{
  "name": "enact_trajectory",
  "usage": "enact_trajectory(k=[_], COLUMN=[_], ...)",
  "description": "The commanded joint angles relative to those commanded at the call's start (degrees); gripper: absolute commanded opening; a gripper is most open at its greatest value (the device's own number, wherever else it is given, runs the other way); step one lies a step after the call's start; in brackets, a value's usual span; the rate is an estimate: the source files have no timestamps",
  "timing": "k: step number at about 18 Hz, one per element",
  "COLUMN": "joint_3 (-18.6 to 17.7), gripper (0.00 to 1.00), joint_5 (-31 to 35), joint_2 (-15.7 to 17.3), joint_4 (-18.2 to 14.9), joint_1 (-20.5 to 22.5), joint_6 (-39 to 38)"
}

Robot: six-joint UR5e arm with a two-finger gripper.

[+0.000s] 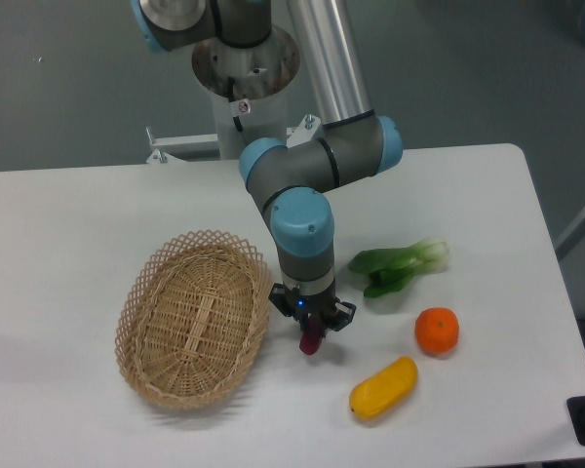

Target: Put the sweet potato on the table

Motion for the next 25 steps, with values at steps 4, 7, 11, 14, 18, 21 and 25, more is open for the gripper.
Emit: enact_trajectory(k=[4, 7, 11, 14, 18, 21, 25], joint_3=[2.19, 5.0, 11.85, 15.11, 16.53, 16.44, 15.21], gripper=[1.0, 1.0, 1.0, 1.0, 1.0, 1.0, 1.0], joint_5=[0.44, 1.05, 1.23, 1.23, 1.32, 0.54, -0.08], joint_2=[0.62, 1.23, 1.49, 2.63, 4.04, 6.32, 10.27], joint_4=[-0.18, -0.26, -0.53, -1.31, -4.3, -8.42, -14.14], joint_1=[0.09, 0.17, 2.54, 6.14, 12.9, 18.7, 25.03], joint_6=[-0.26, -0.36, 1.57, 8.93, 22.02, 30.39, 38.13])
